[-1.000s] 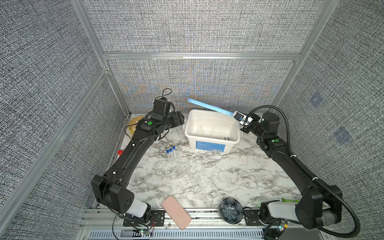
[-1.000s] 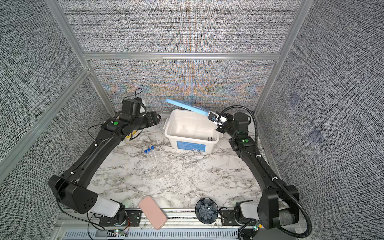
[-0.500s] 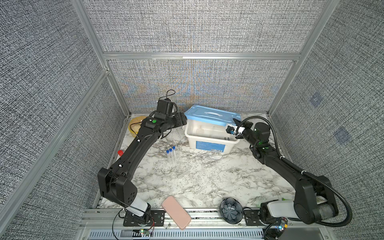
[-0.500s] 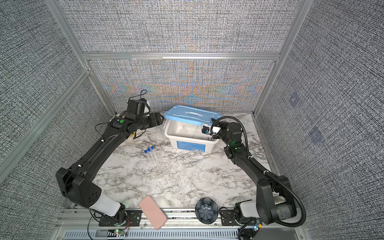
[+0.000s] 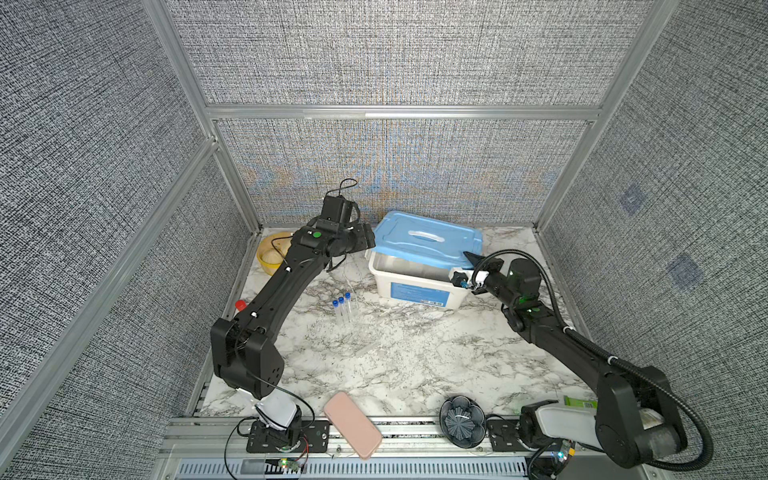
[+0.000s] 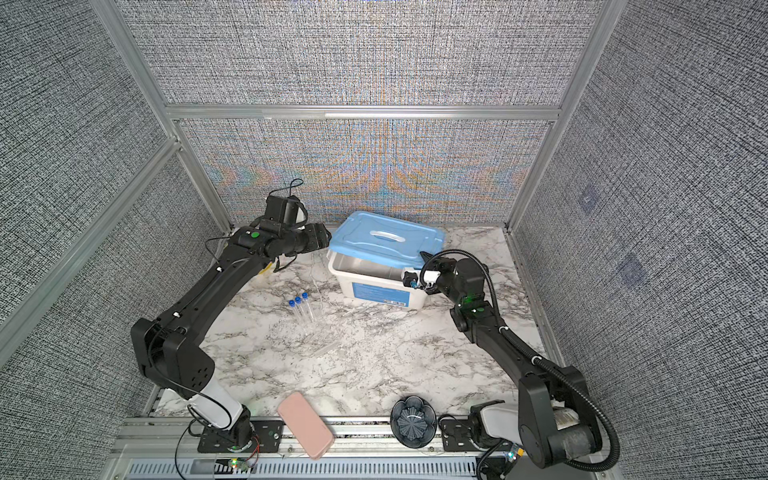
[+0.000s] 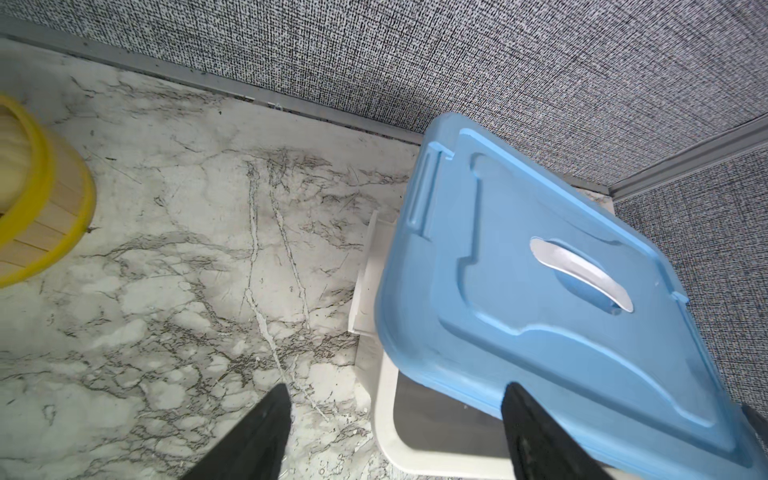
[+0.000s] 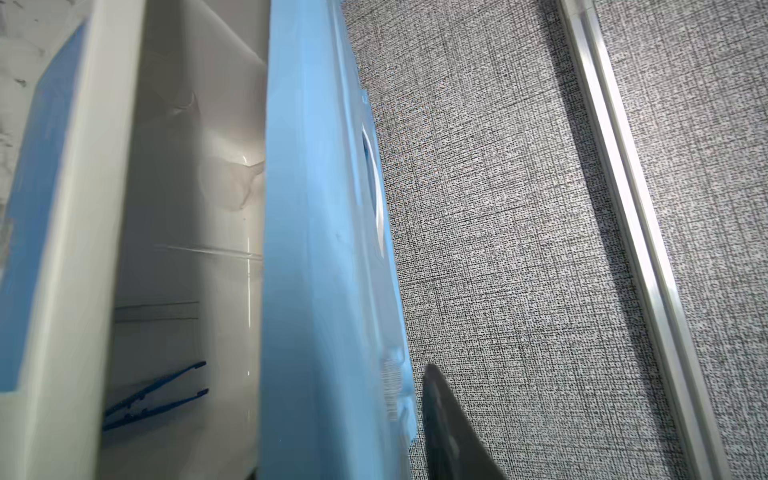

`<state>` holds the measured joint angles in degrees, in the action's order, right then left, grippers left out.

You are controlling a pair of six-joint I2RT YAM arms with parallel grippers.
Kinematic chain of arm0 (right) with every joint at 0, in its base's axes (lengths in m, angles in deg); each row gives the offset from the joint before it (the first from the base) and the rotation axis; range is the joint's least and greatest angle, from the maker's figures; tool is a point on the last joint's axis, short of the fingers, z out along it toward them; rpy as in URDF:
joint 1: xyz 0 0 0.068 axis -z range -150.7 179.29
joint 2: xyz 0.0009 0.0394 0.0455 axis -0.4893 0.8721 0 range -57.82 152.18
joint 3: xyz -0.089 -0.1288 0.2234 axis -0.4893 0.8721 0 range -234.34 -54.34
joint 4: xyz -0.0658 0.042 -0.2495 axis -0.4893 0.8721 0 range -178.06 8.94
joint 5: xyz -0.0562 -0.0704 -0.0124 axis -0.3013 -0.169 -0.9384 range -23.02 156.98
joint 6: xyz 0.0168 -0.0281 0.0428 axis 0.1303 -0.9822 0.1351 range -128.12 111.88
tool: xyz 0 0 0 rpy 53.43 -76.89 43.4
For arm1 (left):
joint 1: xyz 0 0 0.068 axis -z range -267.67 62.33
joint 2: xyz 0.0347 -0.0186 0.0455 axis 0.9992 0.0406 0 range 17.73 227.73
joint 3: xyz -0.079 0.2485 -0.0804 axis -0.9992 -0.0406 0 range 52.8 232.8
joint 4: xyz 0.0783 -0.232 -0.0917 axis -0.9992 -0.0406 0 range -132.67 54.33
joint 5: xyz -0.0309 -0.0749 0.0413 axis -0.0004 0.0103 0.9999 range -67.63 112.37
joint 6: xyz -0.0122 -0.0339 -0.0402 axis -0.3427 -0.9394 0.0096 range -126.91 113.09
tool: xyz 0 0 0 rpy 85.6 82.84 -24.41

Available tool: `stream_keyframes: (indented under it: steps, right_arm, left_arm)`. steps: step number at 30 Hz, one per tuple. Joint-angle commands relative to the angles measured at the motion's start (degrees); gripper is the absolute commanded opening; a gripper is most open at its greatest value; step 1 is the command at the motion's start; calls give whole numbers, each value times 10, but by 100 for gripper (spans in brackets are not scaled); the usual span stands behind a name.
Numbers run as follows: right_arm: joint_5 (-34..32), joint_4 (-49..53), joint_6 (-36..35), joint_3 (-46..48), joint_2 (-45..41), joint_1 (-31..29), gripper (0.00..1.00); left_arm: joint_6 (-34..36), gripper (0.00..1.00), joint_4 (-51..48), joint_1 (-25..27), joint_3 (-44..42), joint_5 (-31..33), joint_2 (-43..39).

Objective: Organize the chemistry lab equipment
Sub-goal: 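Lower the blue lid onto the white bin with the right gripper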

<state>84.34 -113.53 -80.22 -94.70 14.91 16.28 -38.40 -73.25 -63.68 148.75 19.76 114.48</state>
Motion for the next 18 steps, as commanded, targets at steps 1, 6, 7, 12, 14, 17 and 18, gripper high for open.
stream_keyframes:
  steps: [1, 6, 7, 12, 14, 17, 18]
  right_arm:
    - [16, 35, -31, 0, -9, 0, 42]
    - [20, 89, -68, -3, -25, 0, 49]
    - [18, 100, -76, -5, -27, 0, 49]
    - [28, 176, -120, -20, -51, 0, 58]
    - [12, 250, -140, -42, -63, 3, 59]
    - [11, 330, -159, -61, -87, 3, 62]
    - [13, 333, -161, -58, -94, 3, 62]
  left_arm:
    - [12, 81, -19, 0, 10, 18, 10]
    - [17, 82, -44, 0, 33, 15, 31]
    - [17, 82, -47, 0, 36, 10, 34]
    - [23, 82, -48, -1, 33, 17, 36]
    - [29, 82, -56, 0, 38, 23, 40]
    - [43, 82, -71, 0, 52, 20, 47]
    - [47, 82, -73, 0, 56, 20, 48]
